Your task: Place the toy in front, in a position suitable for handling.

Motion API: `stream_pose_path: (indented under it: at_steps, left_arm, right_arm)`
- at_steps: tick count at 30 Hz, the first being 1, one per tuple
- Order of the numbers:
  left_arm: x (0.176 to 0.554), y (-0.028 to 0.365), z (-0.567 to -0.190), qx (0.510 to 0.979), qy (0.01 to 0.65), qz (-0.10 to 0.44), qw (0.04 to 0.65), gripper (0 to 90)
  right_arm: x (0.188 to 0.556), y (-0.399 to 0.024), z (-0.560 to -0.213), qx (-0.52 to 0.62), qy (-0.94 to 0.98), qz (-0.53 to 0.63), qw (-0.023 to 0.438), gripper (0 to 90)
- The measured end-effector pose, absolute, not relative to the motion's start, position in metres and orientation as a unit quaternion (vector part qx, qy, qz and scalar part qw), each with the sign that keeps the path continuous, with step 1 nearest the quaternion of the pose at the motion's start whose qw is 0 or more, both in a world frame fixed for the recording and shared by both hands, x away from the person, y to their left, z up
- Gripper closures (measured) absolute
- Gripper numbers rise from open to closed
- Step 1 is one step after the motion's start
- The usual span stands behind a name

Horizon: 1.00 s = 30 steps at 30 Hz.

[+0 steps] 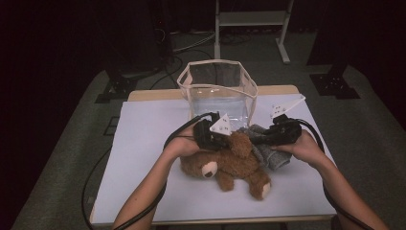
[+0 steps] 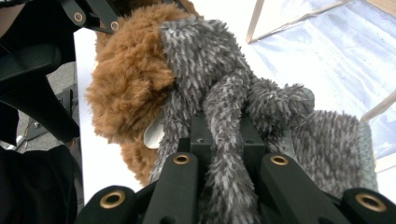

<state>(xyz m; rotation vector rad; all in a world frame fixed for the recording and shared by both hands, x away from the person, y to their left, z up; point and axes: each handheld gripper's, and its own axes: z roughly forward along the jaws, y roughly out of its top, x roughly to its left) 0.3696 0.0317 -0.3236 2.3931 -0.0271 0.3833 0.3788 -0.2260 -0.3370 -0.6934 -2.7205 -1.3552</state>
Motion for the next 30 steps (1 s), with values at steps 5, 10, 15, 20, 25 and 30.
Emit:
stream_pose_path:
  at_steps: [5,10,15,20,25,30]
  left_arm:
    - [0.370,0.040,-0.336,0.927,0.002,0.125,0.353,66.7]
    - [0.354,0.056,-0.348,0.925,0.018,0.090,0.369,59.5]
    - [0.334,0.060,-0.353,0.922,0.012,0.090,0.377,57.0]
    - [0.323,0.064,-0.358,0.919,0.008,0.084,0.386,55.9]
    - [0.320,0.070,-0.357,0.917,0.010,0.074,0.393,50.2]
    - [0.315,0.079,-0.348,0.923,0.002,0.072,0.378,39.2]
  right_arm:
    - [0.378,-0.215,-0.349,-0.215,-0.884,-0.414,0.016,80.6]
    - [0.360,-0.207,-0.360,-0.198,-0.887,-0.415,0.027,80.7]
    - [0.345,-0.204,-0.344,-0.169,-0.903,-0.395,0.015,80.6]
    - [0.352,-0.205,-0.330,-0.178,-0.892,-0.415,-0.002,80.5]
    - [0.356,-0.196,-0.343,-0.176,-0.902,-0.393,0.003,80.5]
    - [0.343,-0.200,-0.354,-0.177,-0.901,-0.396,0.014,80.6]
